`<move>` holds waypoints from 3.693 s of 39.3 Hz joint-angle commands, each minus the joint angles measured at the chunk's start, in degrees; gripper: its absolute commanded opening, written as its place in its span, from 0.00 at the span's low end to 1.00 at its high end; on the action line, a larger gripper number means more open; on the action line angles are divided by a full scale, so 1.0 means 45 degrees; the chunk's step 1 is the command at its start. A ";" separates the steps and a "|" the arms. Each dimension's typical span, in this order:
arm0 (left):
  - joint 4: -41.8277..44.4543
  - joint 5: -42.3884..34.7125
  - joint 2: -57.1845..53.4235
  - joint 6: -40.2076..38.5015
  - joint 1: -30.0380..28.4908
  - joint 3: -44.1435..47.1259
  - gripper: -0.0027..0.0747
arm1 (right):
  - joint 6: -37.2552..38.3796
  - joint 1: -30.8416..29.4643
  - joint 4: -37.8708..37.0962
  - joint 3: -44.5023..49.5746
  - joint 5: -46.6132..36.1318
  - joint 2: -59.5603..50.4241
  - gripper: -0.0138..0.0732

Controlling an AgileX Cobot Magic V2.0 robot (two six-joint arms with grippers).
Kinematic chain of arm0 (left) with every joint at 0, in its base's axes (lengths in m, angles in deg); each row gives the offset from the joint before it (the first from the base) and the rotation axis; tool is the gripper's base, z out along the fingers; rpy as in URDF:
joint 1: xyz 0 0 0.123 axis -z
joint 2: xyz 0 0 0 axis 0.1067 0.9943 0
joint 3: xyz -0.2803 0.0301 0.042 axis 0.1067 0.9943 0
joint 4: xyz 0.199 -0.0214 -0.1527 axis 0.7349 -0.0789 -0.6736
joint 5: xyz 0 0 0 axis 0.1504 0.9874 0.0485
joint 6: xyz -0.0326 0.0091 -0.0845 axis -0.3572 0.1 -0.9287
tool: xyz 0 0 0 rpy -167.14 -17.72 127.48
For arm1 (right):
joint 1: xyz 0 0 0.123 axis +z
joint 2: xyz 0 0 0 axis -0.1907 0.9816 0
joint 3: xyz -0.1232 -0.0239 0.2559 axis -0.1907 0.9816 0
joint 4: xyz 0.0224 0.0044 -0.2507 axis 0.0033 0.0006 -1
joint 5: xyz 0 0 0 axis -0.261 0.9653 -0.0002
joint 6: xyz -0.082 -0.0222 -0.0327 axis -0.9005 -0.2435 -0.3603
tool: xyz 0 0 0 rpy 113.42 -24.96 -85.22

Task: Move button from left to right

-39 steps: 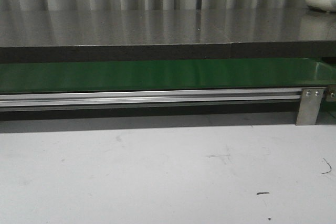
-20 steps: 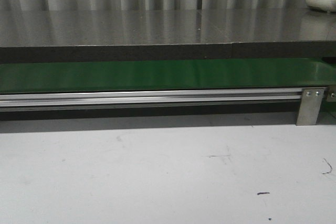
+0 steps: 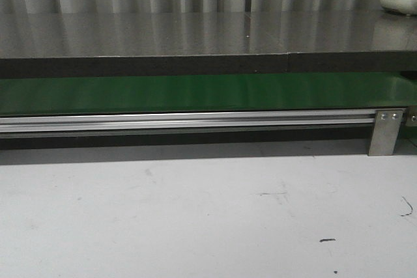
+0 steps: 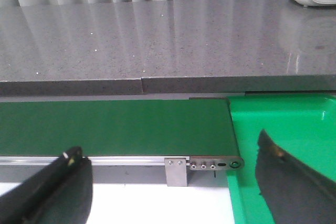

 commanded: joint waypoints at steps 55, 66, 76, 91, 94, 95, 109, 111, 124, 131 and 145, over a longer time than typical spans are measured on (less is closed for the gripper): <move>-0.0061 0.2463 -0.0946 -0.0660 0.3290 -0.0685 0.70 | -0.0019 -0.0068 -0.0033 -0.0440 -0.1034 0.0215 0.90; -0.0084 0.3054 -0.2298 -0.0660 0.3536 -0.0934 0.30 | -0.0019 -0.0068 -0.0033 -0.0427 -0.1019 0.0215 0.90; -0.0336 0.4470 -0.2997 -0.0660 0.3744 -0.0865 0.01 | -0.0019 -0.0068 -0.0033 -0.0427 -0.1019 0.0215 0.90; 0.0612 0.1170 -0.6061 -0.1112 0.6134 0.2553 0.01 | -0.0019 -0.0068 -0.0033 -0.0427 -0.1019 0.0215 0.90; 0.0558 0.0251 -0.6922 -0.1112 0.6230 0.3734 0.01 | -0.0019 -0.0068 -0.0033 -0.0427 -0.1019 0.0215 0.90; 0.0558 -0.0044 -0.7204 -0.1112 0.6230 0.4235 0.01 | -0.0019 -0.0068 -0.0033 -0.0427 -0.1019 0.0215 0.90; 0.0558 -0.4642 -1.2560 -0.1112 0.6230 1.0265 0.01 | -0.0019 -0.0068 -0.0033 -0.0427 -0.1019 0.0215 0.90; 0.0558 -0.5083 -1.3368 -0.1112 0.6230 1.1006 0.01 | -0.0019 -0.0068 -0.0033 -0.0427 -0.1019 0.0215 0.90; 0.0558 -0.6719 -1.8980 -0.1112 0.6230 1.4904 0.01 | -0.0019 -0.0068 -0.0033 -0.0427 -0.1019 0.0215 0.90; 0.0558 -0.6825 -2.1800 -0.1112 0.6230 1.6164 0.01 | -0.0019 -0.0068 -0.0033 -0.0427 -0.1019 0.0215 0.90; 0.0460 -0.6836 -2.5636 -0.1112 0.6230 1.7153 0.01 | -0.0019 -0.0068 -0.0033 -0.0427 -0.1019 0.0215 0.90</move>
